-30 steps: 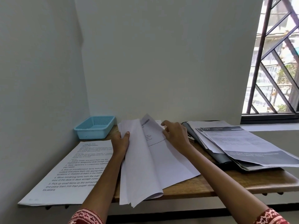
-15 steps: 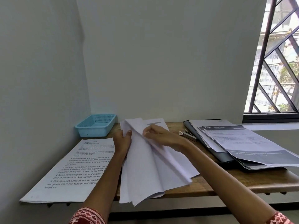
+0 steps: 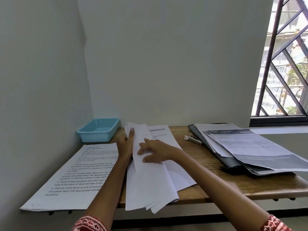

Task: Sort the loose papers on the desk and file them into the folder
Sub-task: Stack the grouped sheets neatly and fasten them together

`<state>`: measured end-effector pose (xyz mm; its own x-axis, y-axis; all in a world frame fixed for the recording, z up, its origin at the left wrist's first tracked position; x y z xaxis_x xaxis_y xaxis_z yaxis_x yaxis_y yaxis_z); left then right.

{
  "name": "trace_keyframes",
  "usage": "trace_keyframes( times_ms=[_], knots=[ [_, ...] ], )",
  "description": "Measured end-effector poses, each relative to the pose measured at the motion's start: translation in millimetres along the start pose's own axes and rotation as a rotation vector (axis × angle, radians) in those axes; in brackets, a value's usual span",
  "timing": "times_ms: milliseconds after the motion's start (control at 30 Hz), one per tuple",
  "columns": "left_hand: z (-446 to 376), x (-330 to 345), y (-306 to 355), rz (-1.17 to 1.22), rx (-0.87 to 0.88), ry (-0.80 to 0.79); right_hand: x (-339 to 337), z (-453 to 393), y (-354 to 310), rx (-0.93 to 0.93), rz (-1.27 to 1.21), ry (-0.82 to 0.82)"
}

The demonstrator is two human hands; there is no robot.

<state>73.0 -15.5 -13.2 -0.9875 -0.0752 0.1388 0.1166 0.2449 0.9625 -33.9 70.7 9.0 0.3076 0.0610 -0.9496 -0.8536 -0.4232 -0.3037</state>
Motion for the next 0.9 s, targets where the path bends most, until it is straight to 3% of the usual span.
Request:
trace_keyframes(
  times_ms=[100,167,200,300,500,700,900],
  knots=[
    [-5.7,-0.6,-8.3,-0.087,-0.009,-0.040,-12.3,5.4,12.8,0.018,-0.305,0.286],
    [-3.9,-0.3,-7.1,-0.078,-0.005,-0.038,-22.8,12.5,39.6,0.166,-0.422,0.563],
    [-3.7,0.1,-7.1,-0.061,-0.006,-0.040,-25.3,18.1,53.5,0.283,-0.400,0.624],
    [1.0,0.6,-3.3,-0.039,0.008,-0.036,-19.6,34.7,94.3,0.586,-0.328,0.613],
    [-2.2,2.4,-6.1,-0.034,-0.038,-0.057,-24.6,52.2,112.8,0.676,-0.364,0.801],
    [2.4,2.0,-3.7,-0.030,-0.023,-0.033,-38.5,53.8,90.0,0.566,-0.201,0.837],
    [0.3,2.2,-3.4,-0.081,-0.007,-0.033,-51.3,40.4,32.3,0.382,-0.006,0.599]
  ],
)
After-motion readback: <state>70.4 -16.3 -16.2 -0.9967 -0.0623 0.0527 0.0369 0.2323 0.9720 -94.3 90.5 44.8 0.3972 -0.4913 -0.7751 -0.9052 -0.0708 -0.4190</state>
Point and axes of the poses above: each hand's wrist, its own z-axis away from the middle knuckle, its own x-axis out of the palm, y = z × x, the point moved 5 cm from there along -z, towards the middle knuckle, and after that the axes turned 6 degrees about -x, right-handed, at the moved point
